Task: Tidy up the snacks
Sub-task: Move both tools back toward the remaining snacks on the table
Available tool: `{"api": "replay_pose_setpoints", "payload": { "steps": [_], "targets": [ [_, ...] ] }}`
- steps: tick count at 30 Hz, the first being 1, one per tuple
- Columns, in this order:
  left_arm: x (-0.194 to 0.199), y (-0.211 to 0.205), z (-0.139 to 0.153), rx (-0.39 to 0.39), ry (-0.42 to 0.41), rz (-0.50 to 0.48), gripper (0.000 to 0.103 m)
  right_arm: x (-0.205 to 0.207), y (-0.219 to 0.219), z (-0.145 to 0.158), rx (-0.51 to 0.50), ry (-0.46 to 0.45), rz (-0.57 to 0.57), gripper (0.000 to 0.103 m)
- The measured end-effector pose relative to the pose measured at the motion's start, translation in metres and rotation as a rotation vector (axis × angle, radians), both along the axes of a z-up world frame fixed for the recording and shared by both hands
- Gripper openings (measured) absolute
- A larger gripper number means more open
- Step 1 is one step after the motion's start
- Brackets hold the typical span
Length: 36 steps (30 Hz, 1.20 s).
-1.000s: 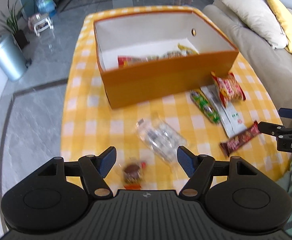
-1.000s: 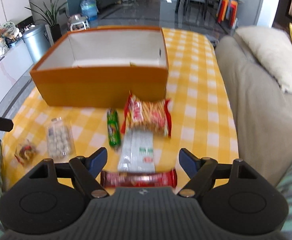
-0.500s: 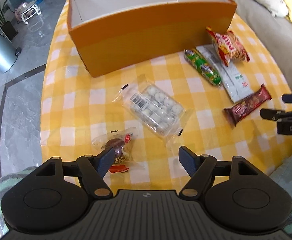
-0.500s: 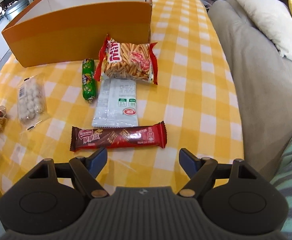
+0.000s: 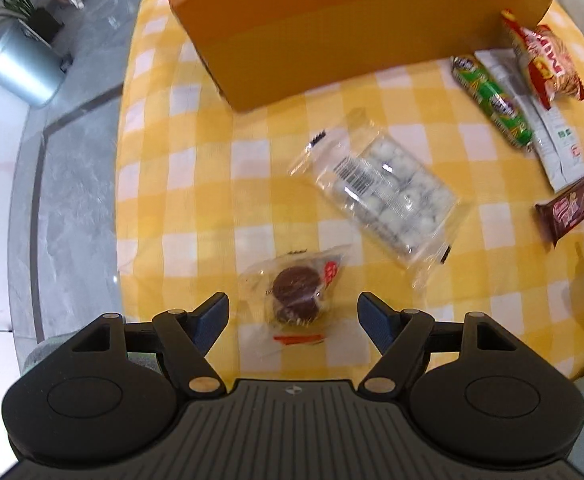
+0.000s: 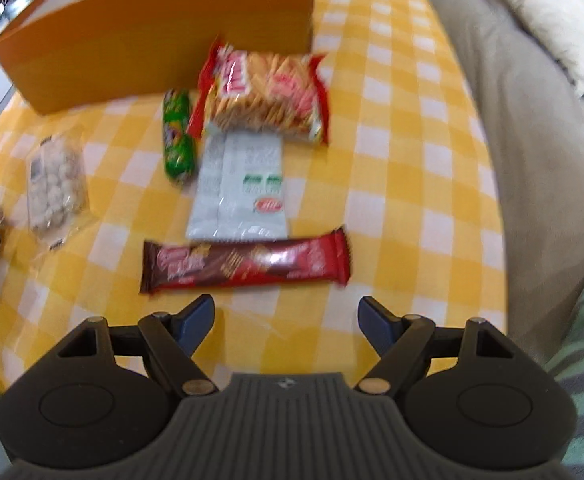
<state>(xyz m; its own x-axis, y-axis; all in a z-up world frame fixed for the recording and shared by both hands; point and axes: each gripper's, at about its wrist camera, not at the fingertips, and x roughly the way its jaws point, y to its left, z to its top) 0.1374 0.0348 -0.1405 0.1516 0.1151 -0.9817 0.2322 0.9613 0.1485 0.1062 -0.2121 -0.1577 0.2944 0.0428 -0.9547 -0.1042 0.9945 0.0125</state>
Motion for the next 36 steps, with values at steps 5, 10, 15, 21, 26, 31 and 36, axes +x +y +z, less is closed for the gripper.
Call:
{"api": "replay_pose_setpoints", "payload": {
  "steps": [5,10,15,21,26,31,36],
  "targets": [
    [0.007,0.006,-0.018,-0.033,0.106,0.023,0.086,0.000,0.011,-0.007,0.014,0.023,0.043,0.074],
    [0.010,0.006,-0.030,-0.091,0.147,0.033,0.080,0.008,0.017,-0.011,0.019,-0.001,0.073,0.070],
    [0.017,-0.007,-0.029,-0.117,0.118,-0.010,0.075,0.011,0.020,-0.013,0.035,-0.025,0.093,0.070],
    [0.029,-0.038,-0.025,-0.152,0.075,-0.087,0.071,0.016,0.014,-0.009,0.098,-0.045,0.061,0.070],
    [0.028,-0.060,-0.017,-0.242,0.039,-0.117,0.071,0.020,0.002,-0.007,0.163,-0.041,-0.009,0.069],
    [0.023,-0.064,-0.001,-0.248,-0.005,-0.098,0.078,0.017,-0.007,0.004,0.155,-0.088,-0.074,0.070],
    [0.015,-0.042,0.019,-0.267,-0.069,0.073,0.080,0.020,-0.019,0.008,0.193,-0.088,-0.192,0.070]
  ]
}}
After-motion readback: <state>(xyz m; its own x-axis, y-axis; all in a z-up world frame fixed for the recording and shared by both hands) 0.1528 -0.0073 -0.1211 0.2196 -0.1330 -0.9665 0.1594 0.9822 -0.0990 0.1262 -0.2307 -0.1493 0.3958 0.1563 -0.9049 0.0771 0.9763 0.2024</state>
